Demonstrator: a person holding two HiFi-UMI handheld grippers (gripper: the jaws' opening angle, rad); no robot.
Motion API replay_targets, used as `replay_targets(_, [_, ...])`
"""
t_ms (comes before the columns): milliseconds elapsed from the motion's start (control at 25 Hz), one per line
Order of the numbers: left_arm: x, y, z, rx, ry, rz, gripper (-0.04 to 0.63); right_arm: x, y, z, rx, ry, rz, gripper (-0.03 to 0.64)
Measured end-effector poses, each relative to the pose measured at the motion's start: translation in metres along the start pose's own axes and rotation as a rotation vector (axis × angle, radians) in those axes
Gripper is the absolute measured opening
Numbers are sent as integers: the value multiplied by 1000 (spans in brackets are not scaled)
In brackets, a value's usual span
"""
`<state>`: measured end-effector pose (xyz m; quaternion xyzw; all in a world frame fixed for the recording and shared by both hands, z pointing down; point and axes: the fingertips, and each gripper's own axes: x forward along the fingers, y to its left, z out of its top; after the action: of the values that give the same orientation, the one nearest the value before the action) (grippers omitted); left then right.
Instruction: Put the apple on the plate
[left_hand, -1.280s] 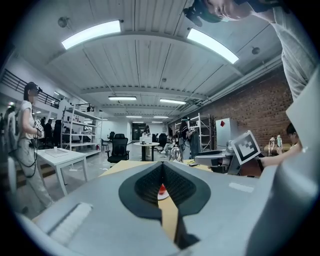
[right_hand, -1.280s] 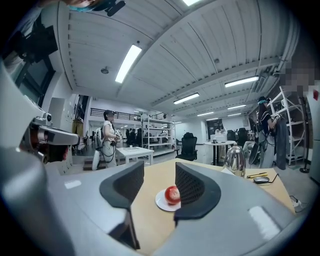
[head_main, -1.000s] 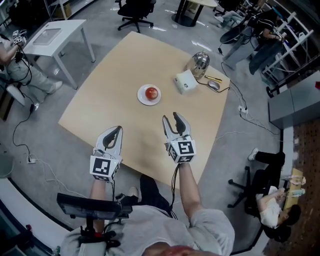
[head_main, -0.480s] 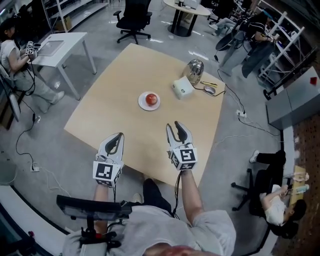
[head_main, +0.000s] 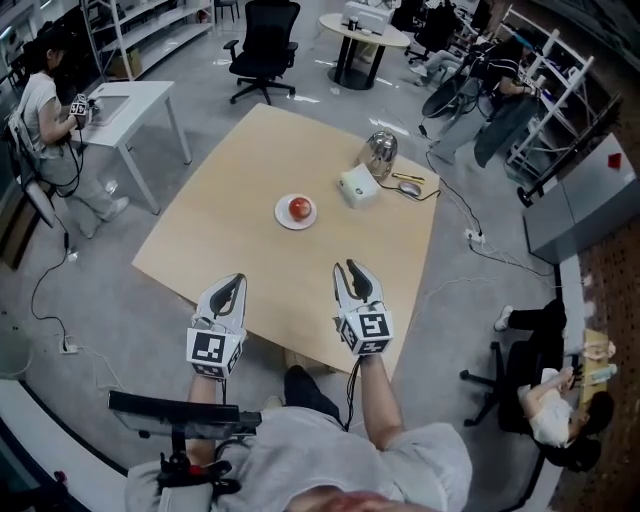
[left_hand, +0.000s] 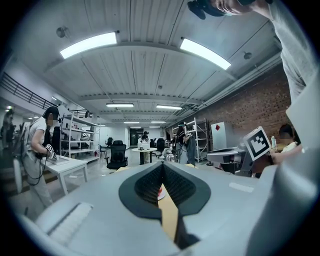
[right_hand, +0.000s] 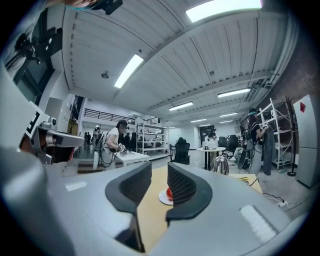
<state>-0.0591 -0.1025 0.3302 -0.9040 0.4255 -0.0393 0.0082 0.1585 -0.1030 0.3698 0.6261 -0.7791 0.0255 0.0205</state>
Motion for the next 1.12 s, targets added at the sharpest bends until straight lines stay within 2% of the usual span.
replay_targets(480, [-15, 5, -13, 18, -15, 4, 20, -22, 1, -2, -5, -19, -28, 66])
replay_targets(960, [-31, 5, -13, 26, -17, 3, 20, -59, -7, -26, 58, 10, -89, 35])
replay_targets(1120, [-35, 9, -27, 27, -9, 15, 20, -66, -5, -37, 58, 20, -91, 32])
